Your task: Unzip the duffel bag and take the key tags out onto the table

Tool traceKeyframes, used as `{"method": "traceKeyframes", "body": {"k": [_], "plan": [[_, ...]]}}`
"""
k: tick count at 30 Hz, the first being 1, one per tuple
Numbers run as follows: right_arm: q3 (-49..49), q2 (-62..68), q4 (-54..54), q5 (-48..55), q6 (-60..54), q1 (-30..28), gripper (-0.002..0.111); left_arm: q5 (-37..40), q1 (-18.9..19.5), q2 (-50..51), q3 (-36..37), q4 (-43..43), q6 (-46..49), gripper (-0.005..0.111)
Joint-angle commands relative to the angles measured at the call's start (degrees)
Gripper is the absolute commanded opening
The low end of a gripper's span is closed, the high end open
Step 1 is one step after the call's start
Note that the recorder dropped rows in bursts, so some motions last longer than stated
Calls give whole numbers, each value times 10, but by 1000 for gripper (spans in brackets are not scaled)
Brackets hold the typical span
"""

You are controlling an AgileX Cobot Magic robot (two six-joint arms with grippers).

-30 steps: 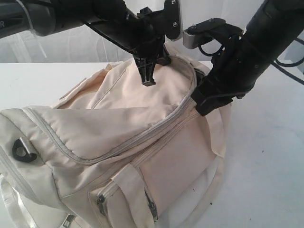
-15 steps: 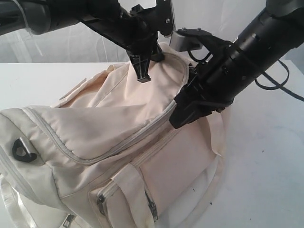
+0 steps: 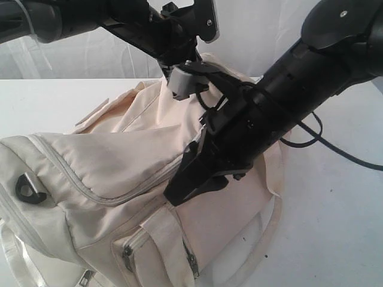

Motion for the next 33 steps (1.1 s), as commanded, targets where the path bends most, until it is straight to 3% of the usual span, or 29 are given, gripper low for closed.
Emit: {"method": "traceKeyframes", "body": {"k": [1, 17, 33], "plan": [[2, -6, 18, -4, -14, 38, 0, -9, 2, -4, -1, -2, -9, 0], [2, 22, 50, -83, -27, 156, 0, -9, 2, -4, -1, -2, -12, 0], [2, 66, 105, -120, -74, 225, 0, -7, 2, -4, -1, -2, -13, 0]]}}
